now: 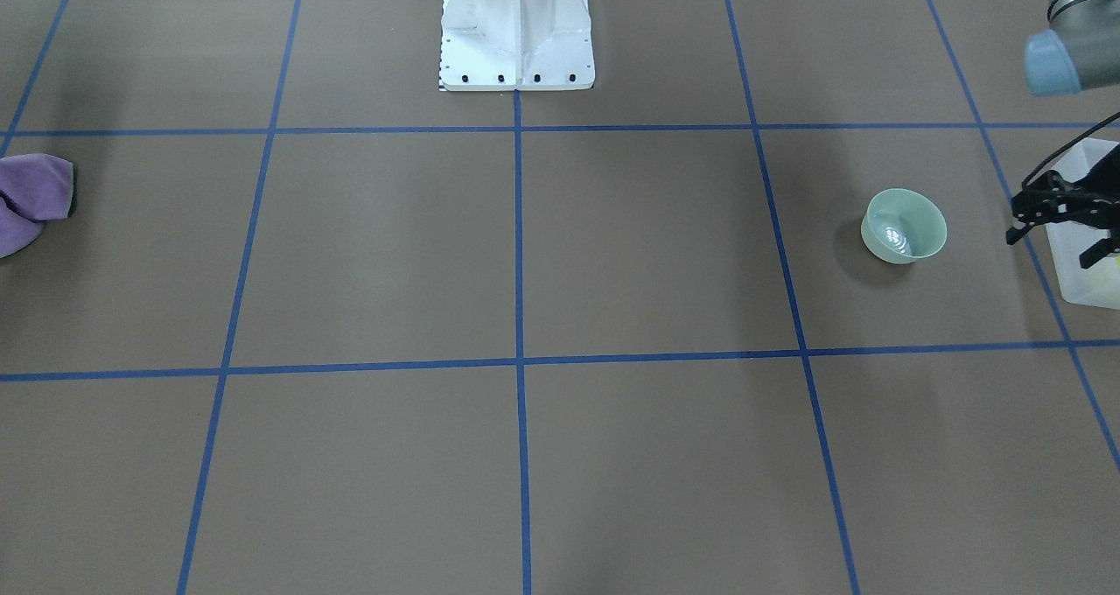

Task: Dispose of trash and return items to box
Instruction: 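Move the left gripper to the pale green bowl and grasp its rim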

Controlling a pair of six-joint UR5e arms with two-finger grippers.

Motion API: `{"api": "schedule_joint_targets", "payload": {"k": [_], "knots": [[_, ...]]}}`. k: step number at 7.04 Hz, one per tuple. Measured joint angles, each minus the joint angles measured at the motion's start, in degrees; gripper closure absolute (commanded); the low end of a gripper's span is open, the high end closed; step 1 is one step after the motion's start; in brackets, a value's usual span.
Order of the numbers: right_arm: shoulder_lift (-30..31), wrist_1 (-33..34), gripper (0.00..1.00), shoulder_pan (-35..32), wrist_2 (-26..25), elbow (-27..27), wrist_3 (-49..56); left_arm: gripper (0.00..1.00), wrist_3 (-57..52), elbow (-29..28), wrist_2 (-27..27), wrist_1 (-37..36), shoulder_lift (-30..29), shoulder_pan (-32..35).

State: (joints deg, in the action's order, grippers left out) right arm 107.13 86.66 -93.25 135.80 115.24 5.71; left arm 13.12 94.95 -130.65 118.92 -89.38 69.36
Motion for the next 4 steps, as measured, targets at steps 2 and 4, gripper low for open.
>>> {"api": "schedule_joint_targets", "payload": {"k": [2, 4], "knots": [[0.00, 0.00, 0.00, 0.00, -0.07, -0.07, 0.06, 0.04, 3.97, -4.31, 0.72, 8.76, 1.50, -6.19], [0.00, -0.02, 0.00, 0.00, -0.09, -0.10, 0.08, 0.45, 7.40, -11.13, 2.01, 19.93, 1.57, -8.85]]}}
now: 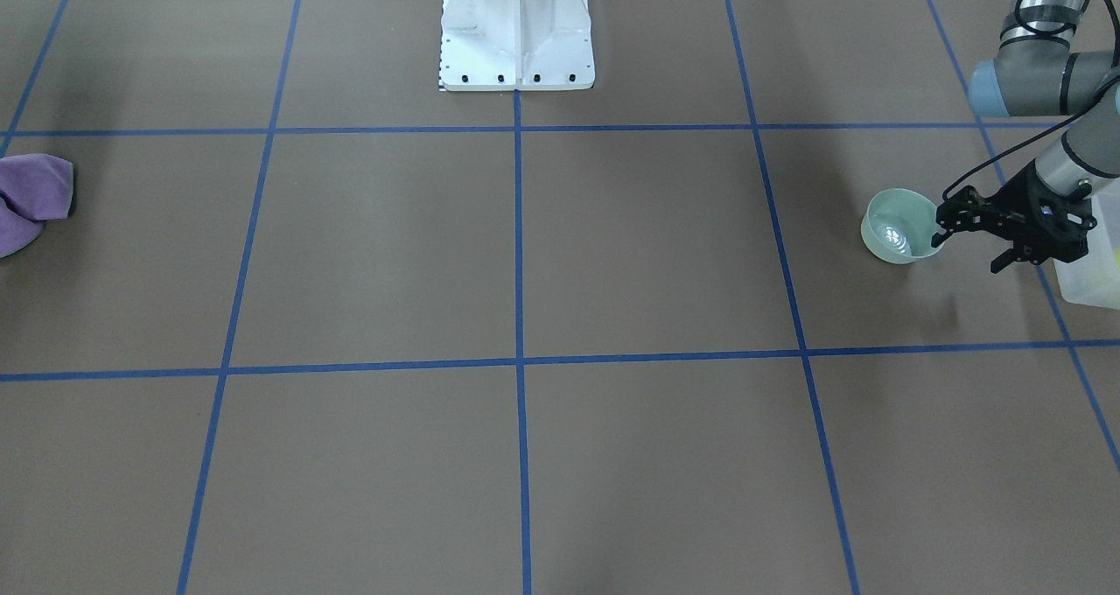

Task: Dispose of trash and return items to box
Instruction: 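Move the left gripper to the pale green bowl and grasp its rim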

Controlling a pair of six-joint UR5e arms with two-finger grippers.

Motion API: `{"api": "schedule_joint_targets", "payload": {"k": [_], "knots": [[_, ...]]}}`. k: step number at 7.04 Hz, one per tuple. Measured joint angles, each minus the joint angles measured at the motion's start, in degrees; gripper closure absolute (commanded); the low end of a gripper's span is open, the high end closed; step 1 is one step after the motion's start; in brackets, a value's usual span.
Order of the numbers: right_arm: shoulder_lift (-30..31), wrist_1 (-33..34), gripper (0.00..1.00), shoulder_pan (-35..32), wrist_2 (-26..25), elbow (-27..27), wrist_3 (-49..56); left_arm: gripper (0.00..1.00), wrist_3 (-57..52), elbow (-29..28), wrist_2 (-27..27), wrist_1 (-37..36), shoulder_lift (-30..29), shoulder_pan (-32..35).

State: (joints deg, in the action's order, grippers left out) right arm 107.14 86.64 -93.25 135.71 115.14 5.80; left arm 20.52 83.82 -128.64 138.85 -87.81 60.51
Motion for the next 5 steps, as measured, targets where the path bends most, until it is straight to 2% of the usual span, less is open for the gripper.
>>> {"api": "schedule_joint_targets", "payload": {"k": [2, 5], "knots": [[0.00, -0.06, 0.00, 0.00, 0.00, 0.00, 0.01, 1.00, 3.56, -1.14, -0.19, 4.70, -0.05, -1.64], [0.00, -0.07, 0.00, 0.00, -0.06, 0.00, 0.00, 1.00, 4.16, -1.05, -0.49, 8.05, 0.61, -2.14]]}}
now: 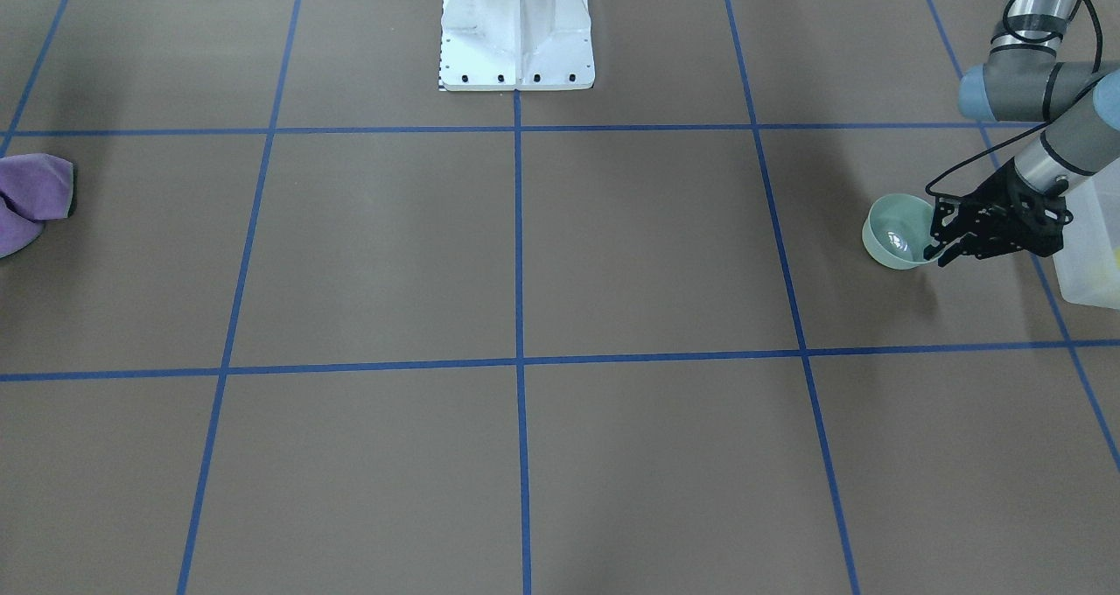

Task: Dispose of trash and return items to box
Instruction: 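Carry the green bowl with the left gripper into the clear bin and release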

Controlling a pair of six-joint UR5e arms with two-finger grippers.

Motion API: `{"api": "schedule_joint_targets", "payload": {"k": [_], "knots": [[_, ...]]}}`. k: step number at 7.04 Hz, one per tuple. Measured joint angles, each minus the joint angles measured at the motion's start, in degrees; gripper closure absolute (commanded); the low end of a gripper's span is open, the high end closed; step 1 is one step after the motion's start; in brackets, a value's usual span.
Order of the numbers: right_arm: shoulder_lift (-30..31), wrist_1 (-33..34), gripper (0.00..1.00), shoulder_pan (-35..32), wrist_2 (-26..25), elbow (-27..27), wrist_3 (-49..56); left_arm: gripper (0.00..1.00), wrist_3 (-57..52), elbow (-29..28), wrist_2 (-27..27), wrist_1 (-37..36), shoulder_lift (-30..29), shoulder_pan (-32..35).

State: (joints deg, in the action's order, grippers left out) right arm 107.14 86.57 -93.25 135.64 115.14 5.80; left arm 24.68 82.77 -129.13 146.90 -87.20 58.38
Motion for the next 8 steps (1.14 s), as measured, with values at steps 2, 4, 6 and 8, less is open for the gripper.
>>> {"api": "schedule_joint_targets", "payload": {"k": [2, 4, 6, 8], "knots": [[0.00, 0.00, 0.00, 0.00, 0.05, 0.00, 0.00, 1.00, 0.02, 2.76, -4.20, 0.38, 2.11, 0.70], [0.05, 0.00, 0.00, 0.00, 0.11, 0.05, 0.00, 1.00, -0.40, 6.04, -12.88, -0.39, 4.70, 7.31], [0.08, 0.02, 0.00, 0.00, 0.14, 0.07, 0.00, 1.00, -7.70, 5.47, -16.61, -4.32, 5.95, 14.75], [0.14, 0.02, 0.00, 0.00, 0.15, 0.03, 0.00, 1.00, -30.08, 4.86, -17.03, -21.69, 4.89, 25.40]]}}
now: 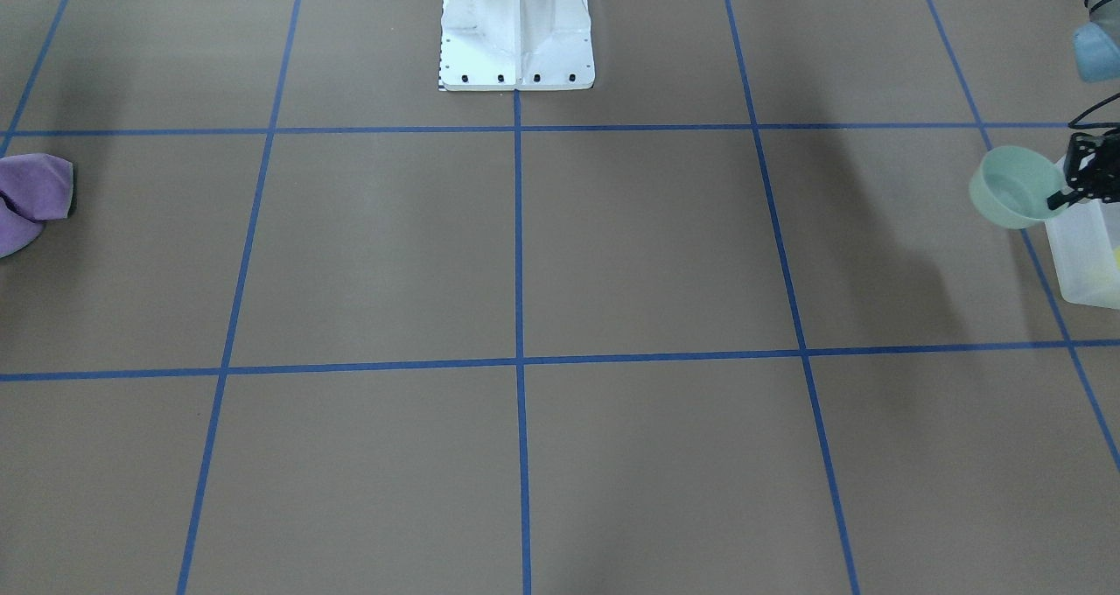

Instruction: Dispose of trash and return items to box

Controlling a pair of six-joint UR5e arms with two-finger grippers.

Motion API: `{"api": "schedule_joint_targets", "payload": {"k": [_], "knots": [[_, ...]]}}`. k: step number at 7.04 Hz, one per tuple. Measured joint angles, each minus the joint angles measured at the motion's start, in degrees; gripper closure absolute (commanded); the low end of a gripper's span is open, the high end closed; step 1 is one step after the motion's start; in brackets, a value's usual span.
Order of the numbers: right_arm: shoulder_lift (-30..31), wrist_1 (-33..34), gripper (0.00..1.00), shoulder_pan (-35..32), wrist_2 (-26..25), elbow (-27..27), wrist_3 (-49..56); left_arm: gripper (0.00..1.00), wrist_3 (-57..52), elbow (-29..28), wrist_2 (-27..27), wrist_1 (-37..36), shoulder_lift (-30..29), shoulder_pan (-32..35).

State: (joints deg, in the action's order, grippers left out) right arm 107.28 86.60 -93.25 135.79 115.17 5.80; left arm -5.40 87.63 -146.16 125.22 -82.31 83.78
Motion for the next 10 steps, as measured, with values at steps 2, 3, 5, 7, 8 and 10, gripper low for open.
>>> {"api": "schedule_joint_targets", "payload": {"k": [2, 3, 5, 7, 8, 10], "knots": [[0.09, -0.02, 0.00, 0.00, 0.00, 0.04, 0.06, 1.00, -23.93, -1.81, 2.88, -20.39, -4.48, 10.99], [0.11, -0.02, 0.00, 0.00, 0.00, 0.06, 0.08, 1.00, -33.13, -6.52, 5.32, -25.57, -7.90, 14.98], [0.12, -0.04, 0.00, 0.00, 0.00, 0.08, 0.09, 1.00, -44.54, -24.24, 7.37, -23.89, -16.14, 18.64], [0.12, -0.10, 0.00, 0.00, -0.02, 0.19, 0.17, 1.00, -44.88, -34.70, 7.69, -14.81, -18.00, 19.18], [0.12, -0.11, 0.00, 0.00, -0.06, 0.21, 0.20, 1.00, -41.79, -36.31, 7.72, -10.42, -16.84, 19.15], [0.12, -0.11, 0.00, 0.00, -0.10, 0.23, 0.16, 1.00, -31.65, -39.46, 8.26, 2.52, -13.44, 18.31]]}}
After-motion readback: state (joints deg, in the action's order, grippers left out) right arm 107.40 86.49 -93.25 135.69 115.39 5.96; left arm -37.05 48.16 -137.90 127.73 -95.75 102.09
